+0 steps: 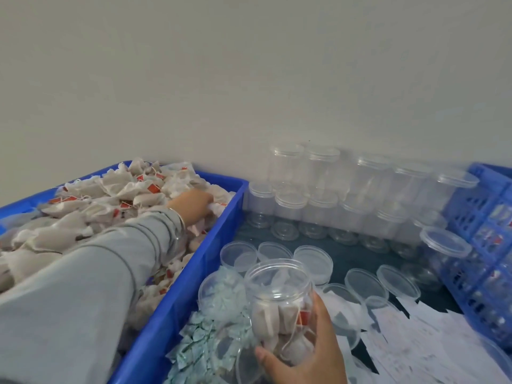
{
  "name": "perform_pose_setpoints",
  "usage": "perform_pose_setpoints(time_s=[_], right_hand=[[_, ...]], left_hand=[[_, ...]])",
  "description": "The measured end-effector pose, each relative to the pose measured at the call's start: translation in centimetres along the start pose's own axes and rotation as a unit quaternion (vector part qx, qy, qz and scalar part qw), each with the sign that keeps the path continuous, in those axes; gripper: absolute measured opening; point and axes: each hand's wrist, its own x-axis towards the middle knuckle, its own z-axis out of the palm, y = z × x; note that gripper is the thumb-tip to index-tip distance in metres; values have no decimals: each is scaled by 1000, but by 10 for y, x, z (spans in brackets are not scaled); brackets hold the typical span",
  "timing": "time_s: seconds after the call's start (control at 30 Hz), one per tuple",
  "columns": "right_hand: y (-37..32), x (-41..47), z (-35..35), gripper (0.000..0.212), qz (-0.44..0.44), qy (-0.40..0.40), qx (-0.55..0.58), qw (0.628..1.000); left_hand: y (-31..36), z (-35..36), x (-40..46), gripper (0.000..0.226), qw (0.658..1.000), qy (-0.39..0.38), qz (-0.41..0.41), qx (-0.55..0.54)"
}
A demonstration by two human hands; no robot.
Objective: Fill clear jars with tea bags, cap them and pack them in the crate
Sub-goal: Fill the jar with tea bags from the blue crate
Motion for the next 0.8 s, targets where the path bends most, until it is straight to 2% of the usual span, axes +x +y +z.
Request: perform_pose_setpoints(time_s=[0.07,0.13,0.2,0.27,0.3,0.4,0.47,0.53,0.63,0.7,0.77,0.8], right_hand=[[5,-6,0,95,38,25,20,999],[9,-5,-4,95,57,-1,41,998],[6,-3,-9,105,60,-36,32,997],[3,-2,-11,110,49,-56,20,997],[1,-3,-12,111,46,-62,16,997],[1,-6,-18,109,25,-37,-1,999],[3,-10,-25,102,3,0,-15,1000],[4,-15,-33,99,-13,18,-33,999],[7,-22,-43,101,11,27,-17,999],[9,-24,-48,101,16,42,-2,999],[12,-27,-53,105,30,61,15,998],[13,-28,-56,110,42,67,20,997]], left_hand=[[-4,-30,-13,13,994,84,-1,-76],[6,-65,-35,19,967,137,-9,-216],[31,-92,-59,16,925,129,30,-355],[64,-105,-84,16,896,91,78,-428],[80,-107,-97,17,896,77,98,-427],[116,-98,-131,20,924,23,158,-348],[130,-93,-149,11,939,-54,194,-280],[133,-95,-158,16,938,-123,207,-250],[127,-106,-155,13,932,-107,179,-296],[117,-100,-149,14,946,-76,150,-277],[109,-76,-153,14,975,-145,139,-98],[108,-58,-161,16,967,-218,132,13]])
